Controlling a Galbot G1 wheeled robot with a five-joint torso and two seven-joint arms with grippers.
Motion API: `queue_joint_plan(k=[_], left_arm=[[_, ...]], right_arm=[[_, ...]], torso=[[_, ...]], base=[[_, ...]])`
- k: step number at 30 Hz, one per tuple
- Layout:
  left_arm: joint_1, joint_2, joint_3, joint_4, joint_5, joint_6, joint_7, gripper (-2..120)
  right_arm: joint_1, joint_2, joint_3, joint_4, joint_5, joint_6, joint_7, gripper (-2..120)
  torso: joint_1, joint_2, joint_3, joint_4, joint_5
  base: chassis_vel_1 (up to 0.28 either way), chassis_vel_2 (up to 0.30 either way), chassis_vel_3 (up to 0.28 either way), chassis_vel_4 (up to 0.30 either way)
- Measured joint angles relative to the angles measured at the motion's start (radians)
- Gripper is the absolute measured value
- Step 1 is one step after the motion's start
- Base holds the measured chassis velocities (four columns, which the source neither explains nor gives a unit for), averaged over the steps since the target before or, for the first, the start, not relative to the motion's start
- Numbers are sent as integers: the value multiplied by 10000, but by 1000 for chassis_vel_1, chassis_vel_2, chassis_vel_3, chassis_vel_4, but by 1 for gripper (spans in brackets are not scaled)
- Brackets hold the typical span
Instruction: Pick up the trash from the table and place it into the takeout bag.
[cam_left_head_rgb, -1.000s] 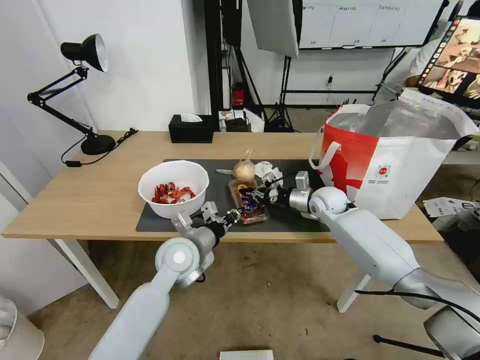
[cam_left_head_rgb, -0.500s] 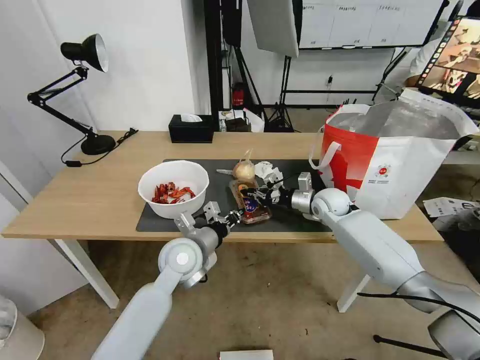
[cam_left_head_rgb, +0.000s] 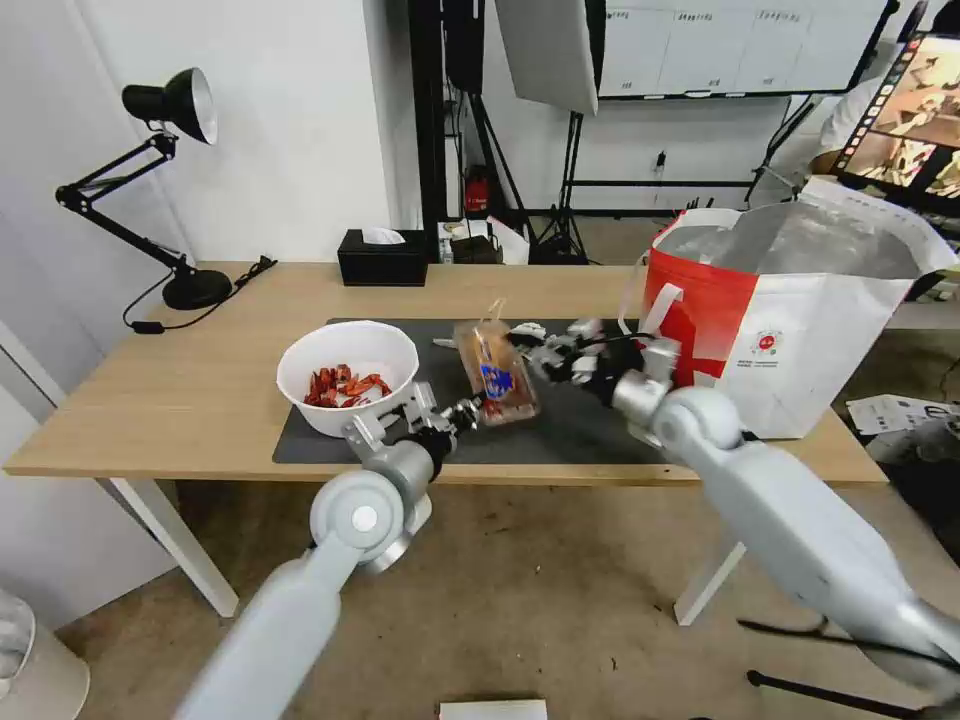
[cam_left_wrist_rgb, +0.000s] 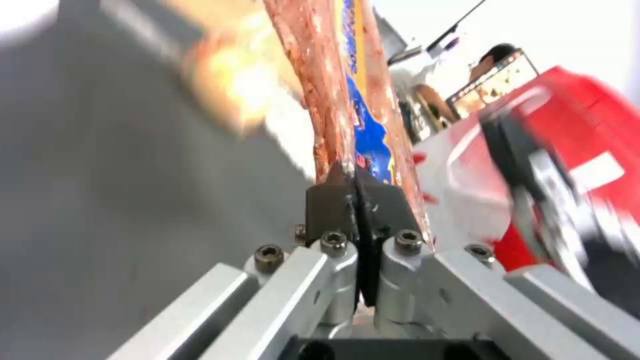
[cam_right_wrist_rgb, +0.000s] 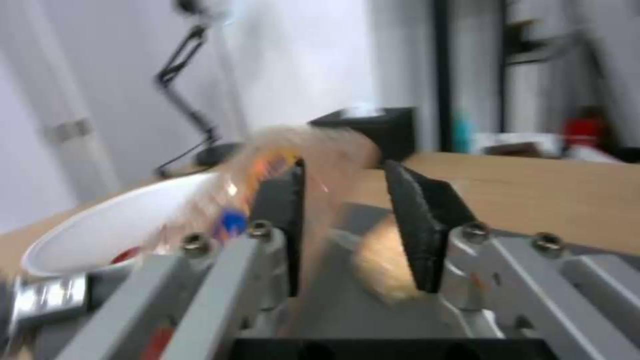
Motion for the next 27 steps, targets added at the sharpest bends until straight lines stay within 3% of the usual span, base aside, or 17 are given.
queue_joint_plan(k=[3, 8, 10, 11, 14, 15, 18, 19, 22, 23, 25, 27], left_arm=[[-855, 337, 14, 75, 552, -232, 250, 0], [-2270, 669, 392, 450, 709, -374, 482, 0], [-3518, 683, 1023, 914, 709, -506, 545, 0], [-3518, 683, 1023, 914, 709, -506, 545, 0], [-5579, 349, 2340, 2055, 594, -695, 477, 0], [-5579, 349, 2340, 2055, 594, -695, 477, 0], [-7655, -405, 3802, 3529, 524, -829, 679, 0], [-7655, -405, 3802, 3529, 524, -829, 679, 0], [-9378, -1655, 4814, 4760, 461, -845, 838, 0], [-9378, -1655, 4814, 4760, 461, -845, 838, 0], [-10184, -2672, 5542, 5780, 995, -845, 1166, 0], [-10340, -2971, 5754, 6079, 1191, -837, 1265, 0]], right_arm=[[-2162, -292, 1398, 1926, -270, 83, 1575, 50], [-4156, -297, 2411, 2823, -1356, 89, 1783, 67], [-5236, -47, 2852, 3185, -2141, 110, 1756, 76], [-5236, -47, 2852, 3185, -2141, 110, 1756, 76], [-6142, 514, 3151, 3346, -2920, 205, 1676, 89], [-6142, 514, 3151, 3346, -2920, 205, 1676, 89], [-6407, 1028, 3168, 3325, -3477, 228, 1625, 99], [-6407, 1028, 3168, 3325, -3477, 228, 1625, 99], [-6444, 1446, 3089, 3211, -3734, 228, 1577, 100], [-6444, 1446, 3089, 3211, -3734, 228, 1577, 100], [-6465, 1640, 3032, 3147, -3828, 228, 1530, 100], [-6476, 1678, 3019, 3146, -3856, 228, 1515, 100]], torso=[[-3, 1, -1, 0, -3], [-2, 1, 0, 0, -1], [-2, 1, 0, 2, -2], [-2, 1, 0, 2, -2], [-2, 2, -1, -3, 1], [-2, 2, -1, -3, 1], [3, -2, 4, 0, -3], [3, -2, 4, 0, -3], [2, -1, 2, -1, 1], [2, -1, 2, -1, 1], [0, -1, 0, -3, 4], [1, -1, 1, -4, 5]], base=[[0, 0, 0, 0], [0, 0, 0, 0], [0, 0, 0, 0], [0, 0, 0, 0], [0, 0, 0, 0], [0, 0, 0, 0], [0, 0, 0, 0], [0, 0, 0, 0], [0, 0, 0, 0], [0, 0, 0, 0], [0, 0, 0, 0], [0, 0, 0, 0]])
